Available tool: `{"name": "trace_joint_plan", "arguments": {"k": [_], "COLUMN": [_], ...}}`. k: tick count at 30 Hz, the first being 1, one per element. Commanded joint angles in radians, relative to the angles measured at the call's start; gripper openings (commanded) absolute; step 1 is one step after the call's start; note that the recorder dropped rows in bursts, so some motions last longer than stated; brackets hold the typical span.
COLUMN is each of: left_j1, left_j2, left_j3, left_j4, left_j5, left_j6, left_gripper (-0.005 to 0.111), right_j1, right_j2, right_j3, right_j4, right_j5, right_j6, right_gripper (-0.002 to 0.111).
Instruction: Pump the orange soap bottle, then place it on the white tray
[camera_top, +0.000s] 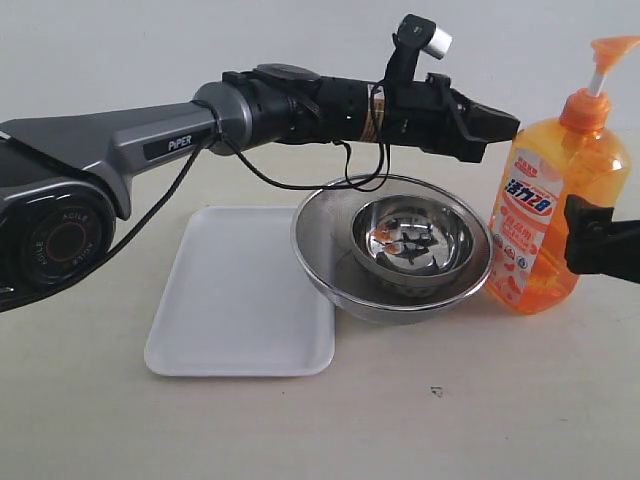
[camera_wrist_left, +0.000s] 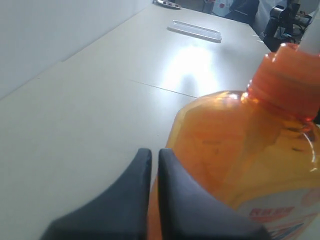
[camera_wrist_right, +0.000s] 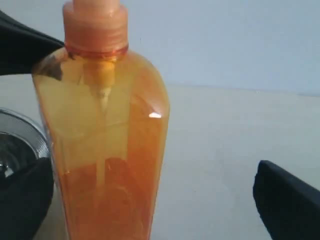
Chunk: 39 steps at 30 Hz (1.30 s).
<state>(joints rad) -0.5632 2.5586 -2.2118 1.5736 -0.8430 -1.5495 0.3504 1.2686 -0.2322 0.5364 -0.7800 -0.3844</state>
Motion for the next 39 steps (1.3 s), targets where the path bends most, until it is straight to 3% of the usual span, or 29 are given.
{"name": "trace_joint_plan", "arguments": {"k": [1,19,39], "left_j1": [-0.007,-0.01,-0.016], "left_j2": [-0.004,-0.004,-0.004], "left_j3": [-0.006,-0.006,-0.006], "left_j4": [-0.014,-0.014,-0.006], "left_j5": [-0.023,-0.034,-0.058], "left_j6": [0.001,0.001,-0.006], "left_gripper": [0.005,0.005,0.005], "right_j1": [-0.004,-0.004,-0.004], "right_j2": [0.01,0.35,0.371], "right_j3": [-0.046,-0.276,-0.31], "right_j4": [0.012,0.056,0.056], "right_j5": [0.003,-0.016,-0.098], "right_j6": [-0.044,-0.122,-0.095], "right_gripper": [0.105,0.105,0.105]}}
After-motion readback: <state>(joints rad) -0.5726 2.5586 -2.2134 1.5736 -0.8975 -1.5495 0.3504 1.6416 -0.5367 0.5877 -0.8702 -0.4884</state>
